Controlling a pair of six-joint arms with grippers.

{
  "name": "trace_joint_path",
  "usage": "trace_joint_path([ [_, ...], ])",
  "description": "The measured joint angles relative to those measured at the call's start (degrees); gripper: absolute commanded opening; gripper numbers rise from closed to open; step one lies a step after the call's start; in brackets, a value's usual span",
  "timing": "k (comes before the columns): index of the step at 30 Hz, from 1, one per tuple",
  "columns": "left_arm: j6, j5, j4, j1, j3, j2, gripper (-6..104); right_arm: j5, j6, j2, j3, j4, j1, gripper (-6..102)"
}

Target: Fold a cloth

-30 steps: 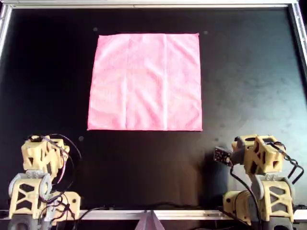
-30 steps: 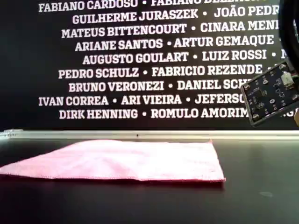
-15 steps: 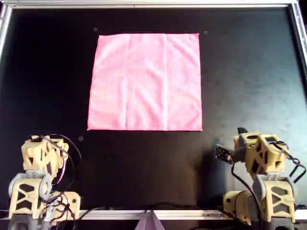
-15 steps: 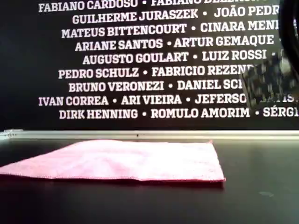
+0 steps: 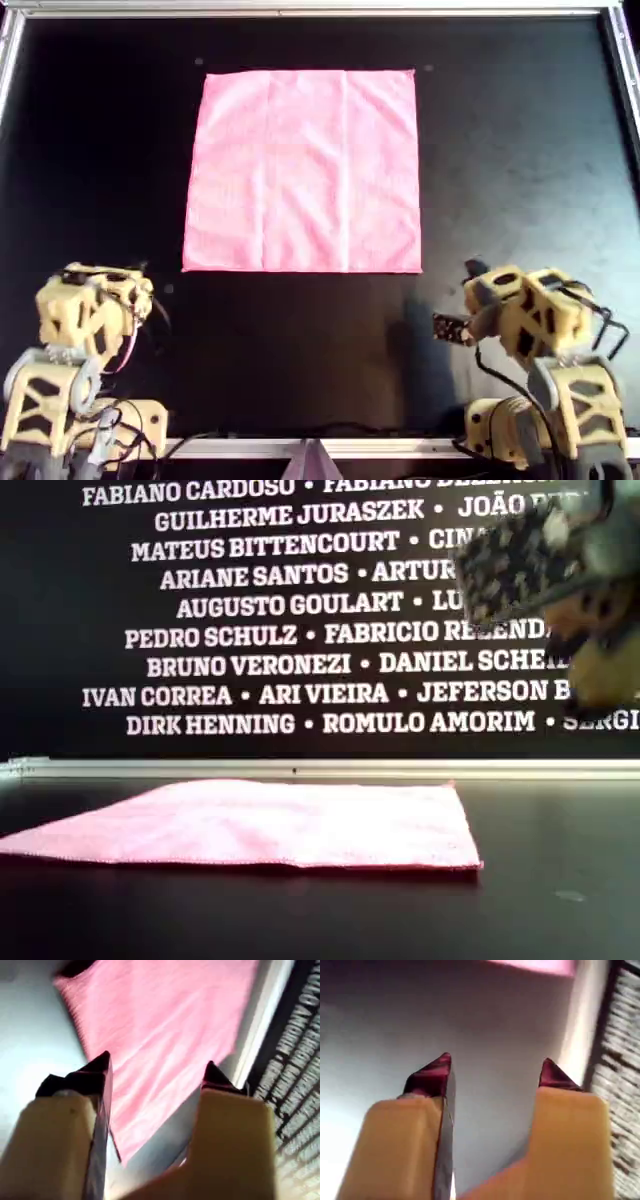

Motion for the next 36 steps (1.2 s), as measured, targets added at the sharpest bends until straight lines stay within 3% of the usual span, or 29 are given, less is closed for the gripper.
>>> trace_joint_path([
  [3, -2.0, 0.1, -3.8, -0.3, -1.4, -11.7, 65, -0.2, 0.00, -12.3, -6.7, 0.0, 1.2, 71],
  [8, -2.0, 0.1, -9.2, -0.9, -7.8, -32.8, 65, -0.4, 0.18, -31.1, -16.0, 0.0, 4.8, 72],
  [14, -2.0, 0.1, -10.6, -7.9, -16.1, -49.0, 65, -0.4, 0.97, -45.7, -21.6, -0.5, 7.6, 72],
  [17, -2.0, 0.1, -10.7, -10.4, -19.3, -53.3, 65, -0.4, 3.16, -49.9, -22.7, -3.0, 7.2, 72],
  [24, -2.3, 0.1, -11.1, -10.5, -26.4, -63.2, 65, -0.4, 4.31, -56.2, -22.7, -9.8, 7.6, 72],
  [36, -2.6, -0.1, -11.1, -10.5, -35.2, -74.0, 65, -0.5, 4.04, -63.5, -24.9, -15.9, 8.0, 72],
])
